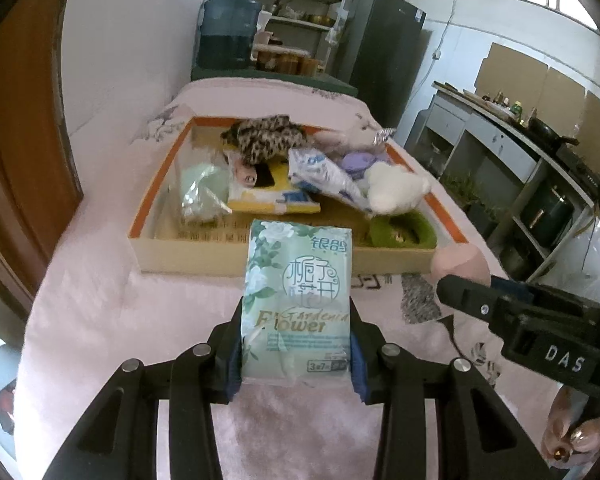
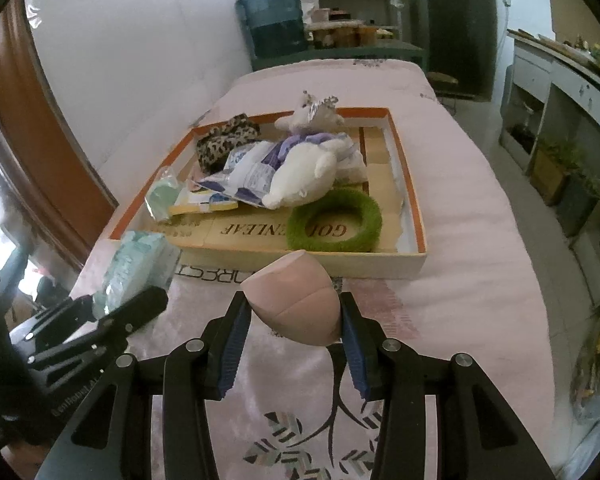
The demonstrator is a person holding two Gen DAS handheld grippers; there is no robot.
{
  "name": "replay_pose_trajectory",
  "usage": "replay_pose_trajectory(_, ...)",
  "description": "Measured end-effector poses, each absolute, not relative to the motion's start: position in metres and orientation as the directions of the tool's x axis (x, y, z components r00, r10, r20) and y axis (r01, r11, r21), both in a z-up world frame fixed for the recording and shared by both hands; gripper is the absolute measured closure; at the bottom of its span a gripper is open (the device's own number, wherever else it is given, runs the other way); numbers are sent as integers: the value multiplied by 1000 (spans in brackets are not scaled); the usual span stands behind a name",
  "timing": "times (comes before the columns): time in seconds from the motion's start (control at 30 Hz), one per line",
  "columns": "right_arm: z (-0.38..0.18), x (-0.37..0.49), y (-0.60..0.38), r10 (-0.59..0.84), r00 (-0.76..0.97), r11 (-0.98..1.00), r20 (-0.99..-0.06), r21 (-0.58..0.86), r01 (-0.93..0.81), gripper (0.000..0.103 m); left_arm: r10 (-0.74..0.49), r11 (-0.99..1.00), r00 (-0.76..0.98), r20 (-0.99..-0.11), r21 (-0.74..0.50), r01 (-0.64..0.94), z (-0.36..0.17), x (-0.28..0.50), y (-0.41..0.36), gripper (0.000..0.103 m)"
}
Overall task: Organize soft objects
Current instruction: 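Lift and carry the tissue pack and pink sponge over the tray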
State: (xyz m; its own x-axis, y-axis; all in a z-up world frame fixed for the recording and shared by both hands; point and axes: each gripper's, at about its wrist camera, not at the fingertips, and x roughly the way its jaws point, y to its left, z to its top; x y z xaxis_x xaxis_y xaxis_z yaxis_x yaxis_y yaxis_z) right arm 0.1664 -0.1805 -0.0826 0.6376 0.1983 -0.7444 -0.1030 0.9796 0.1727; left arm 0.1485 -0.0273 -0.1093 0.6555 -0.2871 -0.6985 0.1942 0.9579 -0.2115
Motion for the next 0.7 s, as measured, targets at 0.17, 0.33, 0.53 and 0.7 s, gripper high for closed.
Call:
replay_pose_trajectory(0.17,-71,163,-181,195,656,980,-729,169,-104,57,-281,960,682,-675,-198,200,-93,145,-27,61)
replay_pose_trajectory(0.33,-58,161,-179,190,676,981,-712,153,-115,57,-279,960,704,-653,-194,200,-78,145,-25,61)
replay_pose_trajectory(0.53,-42,167,-177,184,699,983,-691,132,-128,57,-281,959,731,-622,-206,193,-60,154,-17,61)
replay_pose_trajectory(0.7,-27,177,-174,181,724,983,-665,113,-142,57,-276,960,756,-594,-215,182,-45,166,-9,61)
